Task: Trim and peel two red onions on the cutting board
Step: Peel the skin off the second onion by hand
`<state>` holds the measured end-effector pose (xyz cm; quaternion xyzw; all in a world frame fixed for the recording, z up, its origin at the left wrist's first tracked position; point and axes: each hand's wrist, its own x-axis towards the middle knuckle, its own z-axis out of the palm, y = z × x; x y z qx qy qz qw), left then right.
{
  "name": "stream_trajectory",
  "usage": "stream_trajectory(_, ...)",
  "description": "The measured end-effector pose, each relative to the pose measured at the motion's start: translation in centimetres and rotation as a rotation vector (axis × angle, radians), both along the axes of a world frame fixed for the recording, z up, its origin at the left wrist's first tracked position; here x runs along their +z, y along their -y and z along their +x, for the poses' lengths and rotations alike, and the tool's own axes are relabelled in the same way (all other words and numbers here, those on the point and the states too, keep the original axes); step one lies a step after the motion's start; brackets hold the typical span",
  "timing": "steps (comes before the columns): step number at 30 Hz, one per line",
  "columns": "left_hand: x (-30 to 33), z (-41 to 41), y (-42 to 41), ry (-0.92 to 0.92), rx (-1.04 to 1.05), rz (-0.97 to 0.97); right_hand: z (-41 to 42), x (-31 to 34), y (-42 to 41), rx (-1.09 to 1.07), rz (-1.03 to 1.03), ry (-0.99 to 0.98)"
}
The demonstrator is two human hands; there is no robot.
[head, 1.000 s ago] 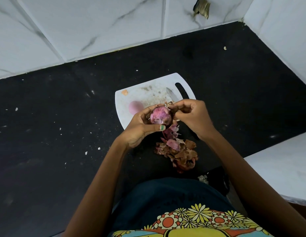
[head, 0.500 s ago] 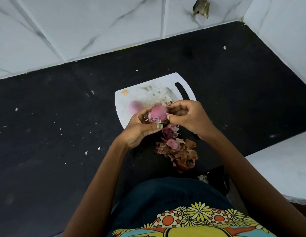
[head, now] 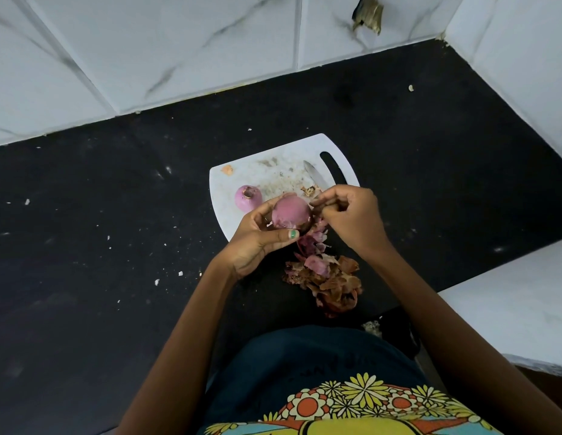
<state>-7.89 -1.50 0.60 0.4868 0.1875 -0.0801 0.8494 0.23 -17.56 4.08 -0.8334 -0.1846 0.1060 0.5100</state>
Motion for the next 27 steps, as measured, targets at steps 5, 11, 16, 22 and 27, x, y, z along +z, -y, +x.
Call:
stream_trajectory(5, 0.0, 0.1, -0.1, -0.001, 0.024, -0.008, -1.1, 0.4, 0.0, 0.026, 0.118, -0.110)
stream_trajectory(11, 0.1, 0.1, 0.3, -0.006, 0.037, 0.018, -1.9, -0.1, -0.5, 0.010, 0.138, -0.026)
stream_trajectory(16, 0.0, 0.0, 0.1, -0.009, 0.007, 0.035, -1.5, -0.9, -0.7, -0.091, 0.040, -0.023)
stream_trajectory(22, 0.0, 0.1, -0.1, -0.002, 0.010, -0.027, -0.3, -2.3, 0.9, -0.006, -0.254, -0.173)
stream_trajectory(27, -0.1, 0.0, -0.1, 0.030, -0.020, -0.018, -0.3, 0.4, 0.6, 0.050, 0.204, -0.415)
